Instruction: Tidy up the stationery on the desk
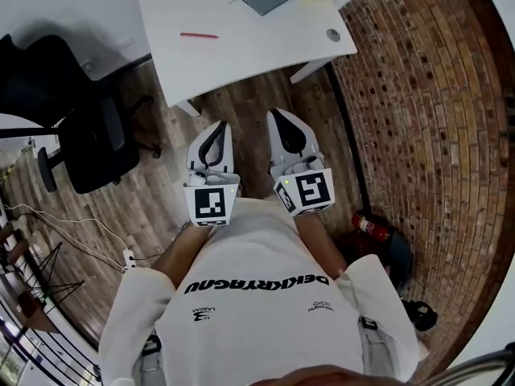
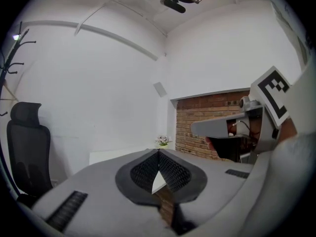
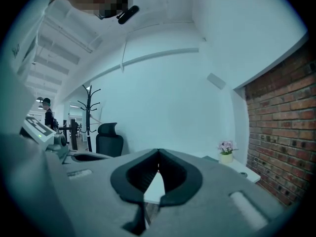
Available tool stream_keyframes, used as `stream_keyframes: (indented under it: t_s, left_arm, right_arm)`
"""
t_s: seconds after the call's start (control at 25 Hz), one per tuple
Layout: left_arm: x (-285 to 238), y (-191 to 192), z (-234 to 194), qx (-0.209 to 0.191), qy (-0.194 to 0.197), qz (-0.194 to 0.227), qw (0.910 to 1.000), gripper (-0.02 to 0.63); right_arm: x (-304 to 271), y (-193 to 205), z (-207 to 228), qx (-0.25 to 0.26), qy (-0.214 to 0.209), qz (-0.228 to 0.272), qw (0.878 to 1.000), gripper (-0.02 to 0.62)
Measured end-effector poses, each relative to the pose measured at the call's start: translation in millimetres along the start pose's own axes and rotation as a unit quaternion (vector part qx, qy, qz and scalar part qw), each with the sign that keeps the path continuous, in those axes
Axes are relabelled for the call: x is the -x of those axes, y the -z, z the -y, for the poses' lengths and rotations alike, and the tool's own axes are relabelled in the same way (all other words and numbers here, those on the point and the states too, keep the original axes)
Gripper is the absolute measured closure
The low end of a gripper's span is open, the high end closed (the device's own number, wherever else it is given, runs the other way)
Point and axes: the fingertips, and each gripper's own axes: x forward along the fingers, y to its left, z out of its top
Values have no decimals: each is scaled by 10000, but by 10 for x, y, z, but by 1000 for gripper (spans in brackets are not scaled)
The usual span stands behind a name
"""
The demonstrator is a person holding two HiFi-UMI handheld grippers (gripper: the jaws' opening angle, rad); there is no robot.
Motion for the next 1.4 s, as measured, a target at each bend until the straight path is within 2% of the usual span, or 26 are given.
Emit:
stream_keyframes:
  t_s: [0.36, 0.64, 0.88, 1.12, 1.4]
  left_arm:
    - [-596, 57, -232, 21, 156, -148, 9998, 607]
    - [-1134, 72, -302, 48, -125, -173, 9998, 608]
    - [-1775, -3, -300, 10, -444, -335, 9984, 609]
    - [-2457, -124, -174, 416, -690, -474, 9956, 609]
    - [-3227, -182, -97, 307, -1010, -660, 9922, 607]
  right_arm:
    - [-533, 7, 398, -54, 324, -90, 9994, 598]
    - [-997, 44, 719, 167, 5, -77, 9998, 598]
    - [-1398, 11, 1370, 25, -130, -218, 9997, 598]
    - [-1741, 39, 2069, -211, -382, -486, 9979, 598]
    - [-2101, 132, 2683, -386, -688, -702, 9944, 598]
